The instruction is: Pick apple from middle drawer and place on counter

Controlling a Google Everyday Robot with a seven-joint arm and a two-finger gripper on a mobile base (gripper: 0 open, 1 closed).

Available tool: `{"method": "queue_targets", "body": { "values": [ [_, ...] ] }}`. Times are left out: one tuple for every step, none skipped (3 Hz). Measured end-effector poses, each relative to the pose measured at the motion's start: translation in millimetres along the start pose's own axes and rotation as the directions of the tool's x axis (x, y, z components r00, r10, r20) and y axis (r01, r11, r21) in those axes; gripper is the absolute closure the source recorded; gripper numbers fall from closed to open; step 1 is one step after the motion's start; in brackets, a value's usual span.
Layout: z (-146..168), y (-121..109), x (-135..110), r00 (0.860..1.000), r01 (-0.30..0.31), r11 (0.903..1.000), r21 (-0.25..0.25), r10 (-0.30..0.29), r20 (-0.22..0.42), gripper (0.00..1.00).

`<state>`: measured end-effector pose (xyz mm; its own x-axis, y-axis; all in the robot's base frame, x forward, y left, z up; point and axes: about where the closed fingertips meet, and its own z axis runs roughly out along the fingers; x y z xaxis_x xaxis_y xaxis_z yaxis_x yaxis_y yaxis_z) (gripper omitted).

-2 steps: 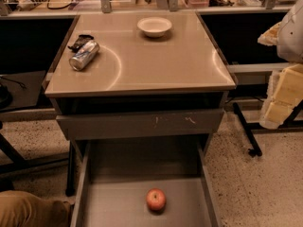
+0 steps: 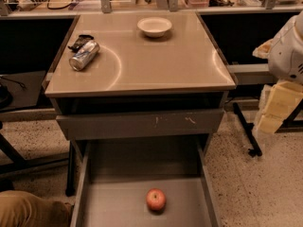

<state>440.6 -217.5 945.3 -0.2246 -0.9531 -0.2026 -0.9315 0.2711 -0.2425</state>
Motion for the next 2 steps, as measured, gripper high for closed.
{"method": "queue_targets", "body": {
  "values": [
    [68.7, 9.6, 20.6, 0.998, -0.054, 0.9986, 0.003, 0.054, -0.015, 0.00],
    [71.5, 12.4, 16.6, 0.999, -0.039, 0.9992, 0.010, 0.039, -0.020, 0.00]
  ]
}}
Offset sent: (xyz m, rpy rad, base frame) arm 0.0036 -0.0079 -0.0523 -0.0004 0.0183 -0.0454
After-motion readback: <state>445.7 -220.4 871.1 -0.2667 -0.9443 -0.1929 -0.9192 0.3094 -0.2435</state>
